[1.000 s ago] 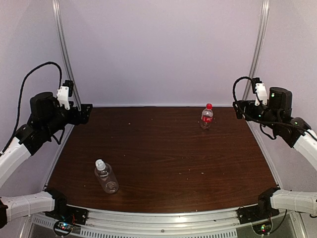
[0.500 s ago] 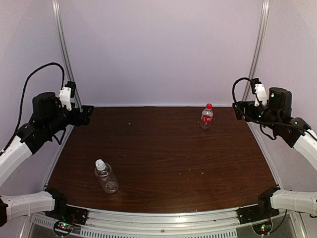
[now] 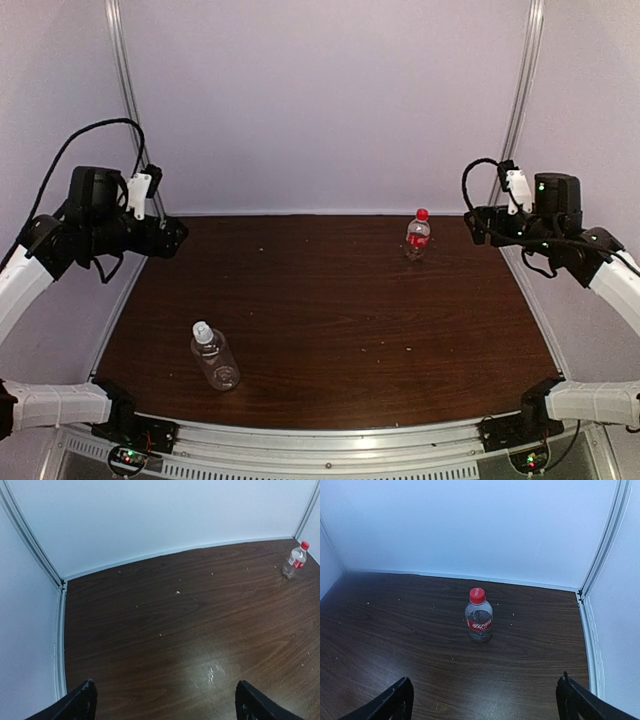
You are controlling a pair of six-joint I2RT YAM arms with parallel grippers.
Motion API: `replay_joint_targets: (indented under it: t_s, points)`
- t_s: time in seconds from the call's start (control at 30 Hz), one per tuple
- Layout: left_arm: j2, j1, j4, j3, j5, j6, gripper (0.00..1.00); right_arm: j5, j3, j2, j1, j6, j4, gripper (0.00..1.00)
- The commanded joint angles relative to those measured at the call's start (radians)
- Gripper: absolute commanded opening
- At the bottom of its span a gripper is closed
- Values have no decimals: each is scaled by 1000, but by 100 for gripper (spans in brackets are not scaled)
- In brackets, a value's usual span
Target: Unscrew the bottle caps
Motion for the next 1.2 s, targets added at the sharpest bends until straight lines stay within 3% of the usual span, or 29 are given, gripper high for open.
replay_joint_targets:
  t_s: [0.0,0.23,0.43,0.93,1.17]
  points:
    - [8,-101,-270,85,83,-16,98,-36,15,18,6,13,-14,100]
    - [50,-362,-429,87,88,-170,96,-70,-5,53,5,30,5,100]
    - [72,-472,-460,51,115,-256,90,-90,-25,65,5,43,11,100]
    - [147,-492,-493,-22,104,-272,66,-107,-64,48,6,46,9,100]
    - [167,-493,-461,-29,109,-257,49,-111,-67,43,5,42,7,100]
